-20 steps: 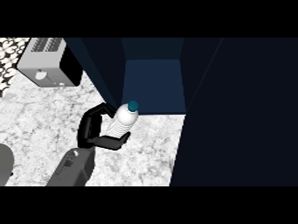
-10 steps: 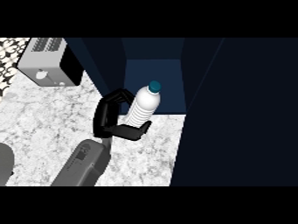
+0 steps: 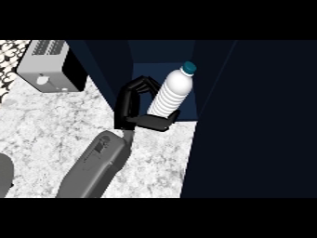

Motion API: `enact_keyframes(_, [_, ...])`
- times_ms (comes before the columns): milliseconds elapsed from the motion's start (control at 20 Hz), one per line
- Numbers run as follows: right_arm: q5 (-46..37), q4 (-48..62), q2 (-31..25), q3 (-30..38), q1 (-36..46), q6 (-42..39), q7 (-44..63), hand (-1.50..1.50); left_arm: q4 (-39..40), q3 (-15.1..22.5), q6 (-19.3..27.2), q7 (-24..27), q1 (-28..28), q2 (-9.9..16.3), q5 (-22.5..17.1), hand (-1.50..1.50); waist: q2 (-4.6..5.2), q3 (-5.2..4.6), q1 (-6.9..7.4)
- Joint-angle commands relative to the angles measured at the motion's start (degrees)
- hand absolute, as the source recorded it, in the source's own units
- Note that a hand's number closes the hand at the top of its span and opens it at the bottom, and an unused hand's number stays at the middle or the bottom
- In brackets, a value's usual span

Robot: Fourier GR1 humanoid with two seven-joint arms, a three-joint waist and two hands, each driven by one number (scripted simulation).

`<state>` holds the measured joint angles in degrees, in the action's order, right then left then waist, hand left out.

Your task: Pick up the bottled water, place it into the cabinet and close the cabinet

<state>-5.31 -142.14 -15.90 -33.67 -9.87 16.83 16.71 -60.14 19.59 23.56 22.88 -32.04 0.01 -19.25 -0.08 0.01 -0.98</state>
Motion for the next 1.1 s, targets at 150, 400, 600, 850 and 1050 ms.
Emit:
enact_keyframes(150, [-1.6, -7.7, -1.2, -0.5, -1.7, -0.7, 4.3, -1.50, 11.0, 1.9, 5.2, 0.2, -9.0, 0.0, -6.1, 1.50, 0.21, -0.05, -0.68])
enact_keyframes(400, [1.7, -5.1, -1.3, 3.3, -0.9, -1.5, 1.4, -1.50, 14.9, 4.1, 10.0, 0.7, -12.5, 0.0, -12.8, 1.50, 0.31, -0.03, -1.00])
enact_keyframes(600, [4.8, -3.8, -2.3, 5.0, -4.3, -2.6, -2.2, -1.50, 22.9, -1.5, 8.1, 1.0, -18.4, 0.0, -12.3, 1.50, 0.41, 0.00, -0.80])
enact_keyframes(850, [2.5, -8.1, -2.4, 2.4, -6.8, -2.0, -1.4, -1.50, 32.3, -2.9, 8.8, 5.4, -21.3, 0.0, -10.6, 1.50, 0.46, -0.04, -1.48])
enact_keyframes(1050, [4.1, -6.0, -2.8, 3.0, -7.1, -3.1, -3.7, -1.50, 37.1, -2.8, 12.6, 8.6, -23.6, 0.0, -11.3, 1.50, 0.64, -0.03, -1.96])
